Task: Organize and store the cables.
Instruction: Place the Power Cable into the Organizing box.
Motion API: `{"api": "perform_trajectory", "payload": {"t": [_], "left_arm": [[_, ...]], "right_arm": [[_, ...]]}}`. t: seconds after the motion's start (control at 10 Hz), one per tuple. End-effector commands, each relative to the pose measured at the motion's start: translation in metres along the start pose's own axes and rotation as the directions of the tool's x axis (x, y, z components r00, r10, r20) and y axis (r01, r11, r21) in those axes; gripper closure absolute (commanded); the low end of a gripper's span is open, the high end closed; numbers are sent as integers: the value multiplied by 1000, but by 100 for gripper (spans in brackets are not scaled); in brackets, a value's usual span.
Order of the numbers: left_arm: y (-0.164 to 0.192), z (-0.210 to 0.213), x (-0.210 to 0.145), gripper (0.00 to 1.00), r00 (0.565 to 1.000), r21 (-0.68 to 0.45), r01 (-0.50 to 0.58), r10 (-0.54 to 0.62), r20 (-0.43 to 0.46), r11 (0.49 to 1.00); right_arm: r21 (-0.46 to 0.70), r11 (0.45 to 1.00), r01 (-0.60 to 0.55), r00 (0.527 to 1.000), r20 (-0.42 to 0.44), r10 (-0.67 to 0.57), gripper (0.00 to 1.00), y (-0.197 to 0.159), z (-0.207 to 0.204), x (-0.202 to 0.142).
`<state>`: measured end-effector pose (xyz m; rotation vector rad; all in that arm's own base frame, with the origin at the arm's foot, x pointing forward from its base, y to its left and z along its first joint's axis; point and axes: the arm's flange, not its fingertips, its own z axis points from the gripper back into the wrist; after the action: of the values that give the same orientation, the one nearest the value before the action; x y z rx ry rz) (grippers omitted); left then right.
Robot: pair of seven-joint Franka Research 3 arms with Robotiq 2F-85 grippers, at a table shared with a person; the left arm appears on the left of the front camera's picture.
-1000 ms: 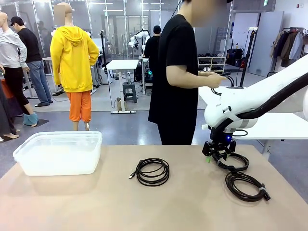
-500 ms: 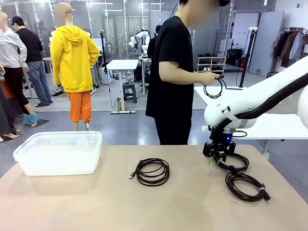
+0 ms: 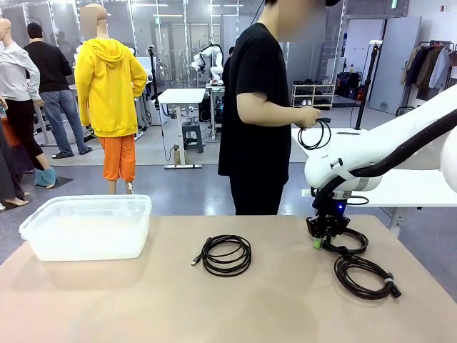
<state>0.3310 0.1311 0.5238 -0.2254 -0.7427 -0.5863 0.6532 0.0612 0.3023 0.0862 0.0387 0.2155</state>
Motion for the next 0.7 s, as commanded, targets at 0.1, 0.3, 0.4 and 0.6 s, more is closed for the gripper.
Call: {"api": "perform_trajectory", "payload": {"t": [0.1,0.3,0.4,0.6], "left_arm": [[0,1,0,0,1000,1,0,0,2,1000],[0,1,0,0,1000,1,0,0,2,1000],[0,1,0,0,1000,1,0,0,2,1000],[0,1,0,0,1000,1,0,0,2,1000]], "right_arm": [[-7,1000,23,1000,10,-23,100,1,7,3],[-17,1000,-8,1000,8,8,100,1,21,-1],[-37,999,0,1000,24,1,100,1,41,-7],[-32,999,-29,997,77,32,100,-1,100,-30]]}}
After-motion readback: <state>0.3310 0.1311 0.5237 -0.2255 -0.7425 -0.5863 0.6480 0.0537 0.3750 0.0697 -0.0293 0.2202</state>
